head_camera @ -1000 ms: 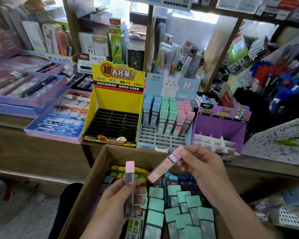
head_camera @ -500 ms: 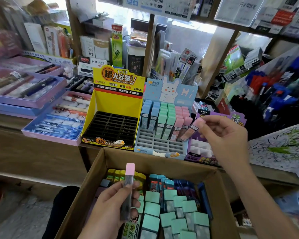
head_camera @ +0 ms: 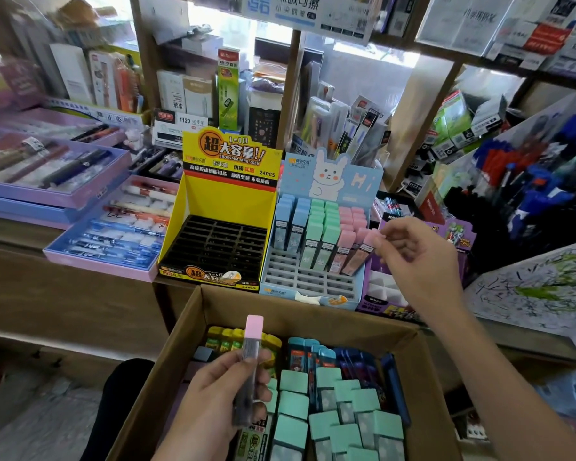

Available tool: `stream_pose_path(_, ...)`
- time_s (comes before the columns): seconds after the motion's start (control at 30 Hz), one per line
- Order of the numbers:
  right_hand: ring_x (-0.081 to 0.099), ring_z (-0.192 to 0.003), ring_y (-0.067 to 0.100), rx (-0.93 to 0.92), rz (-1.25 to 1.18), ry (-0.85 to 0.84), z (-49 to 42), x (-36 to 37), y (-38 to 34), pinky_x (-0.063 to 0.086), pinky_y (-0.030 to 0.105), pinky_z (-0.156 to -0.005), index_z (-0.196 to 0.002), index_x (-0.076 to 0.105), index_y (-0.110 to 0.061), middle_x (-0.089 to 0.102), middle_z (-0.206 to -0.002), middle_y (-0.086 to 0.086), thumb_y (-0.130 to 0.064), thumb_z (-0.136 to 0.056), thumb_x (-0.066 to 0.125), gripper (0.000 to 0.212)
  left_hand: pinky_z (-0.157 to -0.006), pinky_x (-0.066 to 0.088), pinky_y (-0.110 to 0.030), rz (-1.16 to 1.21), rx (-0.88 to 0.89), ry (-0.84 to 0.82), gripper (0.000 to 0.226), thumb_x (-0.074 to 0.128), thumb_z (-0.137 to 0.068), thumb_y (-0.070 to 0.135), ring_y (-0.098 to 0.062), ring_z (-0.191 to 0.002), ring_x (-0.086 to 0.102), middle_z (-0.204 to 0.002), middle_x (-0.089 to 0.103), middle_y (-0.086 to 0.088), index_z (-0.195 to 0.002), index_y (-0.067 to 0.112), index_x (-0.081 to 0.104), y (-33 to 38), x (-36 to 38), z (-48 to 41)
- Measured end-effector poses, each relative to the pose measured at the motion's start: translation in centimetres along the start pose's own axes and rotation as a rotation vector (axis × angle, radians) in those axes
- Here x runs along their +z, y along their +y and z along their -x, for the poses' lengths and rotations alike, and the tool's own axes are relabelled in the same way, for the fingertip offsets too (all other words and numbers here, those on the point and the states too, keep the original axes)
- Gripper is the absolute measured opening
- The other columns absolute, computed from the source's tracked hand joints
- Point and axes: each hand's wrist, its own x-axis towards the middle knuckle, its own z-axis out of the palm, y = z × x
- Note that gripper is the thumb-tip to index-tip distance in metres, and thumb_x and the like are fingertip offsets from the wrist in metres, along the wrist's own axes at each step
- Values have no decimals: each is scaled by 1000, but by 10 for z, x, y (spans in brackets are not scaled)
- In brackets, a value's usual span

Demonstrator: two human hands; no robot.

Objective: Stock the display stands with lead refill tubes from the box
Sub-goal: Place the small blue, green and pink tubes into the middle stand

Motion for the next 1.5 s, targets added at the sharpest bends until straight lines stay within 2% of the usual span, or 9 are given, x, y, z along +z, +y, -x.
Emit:
stream_pose_path(0.13,64,-76,8,-110,176,-44,-8,7,5,55,15,-74,-101,76,-11,70,-84,-4,-7,-94,74,8,-44,47,-30,20,5,20,30,53,-98,13,-26,-55,61,-73,65,-20,-92,-1,79,-2,0,-2)
stream_pose_path(0.27,60,-82,2,-205,281,-54,-10,10,9,48,3,-79,-104,77,-4,67,-91,-5,0,-93,73,13,-43,45,-29,41,1,42,34,51,-99,16,-27,-53,60,-72,64,-21,-93,-3,78,-3,-1,-4)
stream_pose_path(0.47,66,-82,17,-262,357,-23,-7,9,5,56,26,-77,-105,78,-2,73,-93,10,-2,-93,73,13,-41,42,-28,62,-76,77,46,44,-104,28,-26,-49,57,-70,62,-20,-99,-6,76,-5,-2,-15)
stream_pose_path(0.7,67,-85,4,132,78,20,34,3,-7,56,16,-76,-110,75,-15,72,-93,-6,-5,-93,72,20,-42,42,-27,21,-83,85,46,43,-104,25,-26,-49,57,-69,63,-18,-95,-4,78,-5,-3,-18)
stream_pose_path(0.9,70,-79,1,356,-49,-235,94,2,1,56,14,-69,-98,75,-31,73,-84,-20,-8,-90,74,25,-49,50,-32,-47,-13,101,30,58,-97,22,-28,-57,61,-74,65,-21,-95,0,78,1,7,-9)
stream_pose_path(1.1,65,-81,-9,518,139,-612,122,12,26,49,12,-67,-92,66,-39,71,-82,-13,-20,-92,76,22,-53,53,-32,-150,70,32,19,62,-93,8,-30,-65,59,-80,59,-24,-106,-5,66,13,24,4)
stream_pose_path(1.2,64,-81,-5,574,227,-769,128,17,34,44,11,-69,-102,69,-34,67,-87,-17,-29,-93,75,12,-53,46,-33,-265,164,-20,27,70,-81,12,-31,-68,52,-74,56,-22,-103,-3,65,17,31,4)
stream_pose_path(1.33,61,-88,-5,602,261,-803,130,19,40,45,14,-75,-113,73,-29,65,-95,-19,-33,-94,73,19,-59,46,-34,-364,254,-64,32,77,-74,20,-26,-61,56,-73,56,-22,-97,1,64,22,33,-3)
stream_pose_path(1.5,64,-87,-3,620,245,-797,132,18,44,48,17,-74,-92,68,-36,69,-93,-18,-34,-93,73,5,-66,55,-42,-548,331,-88,30,79,-78,36,-31,-74,63,-78,69,-15,-91,12,66,32,36,-16)
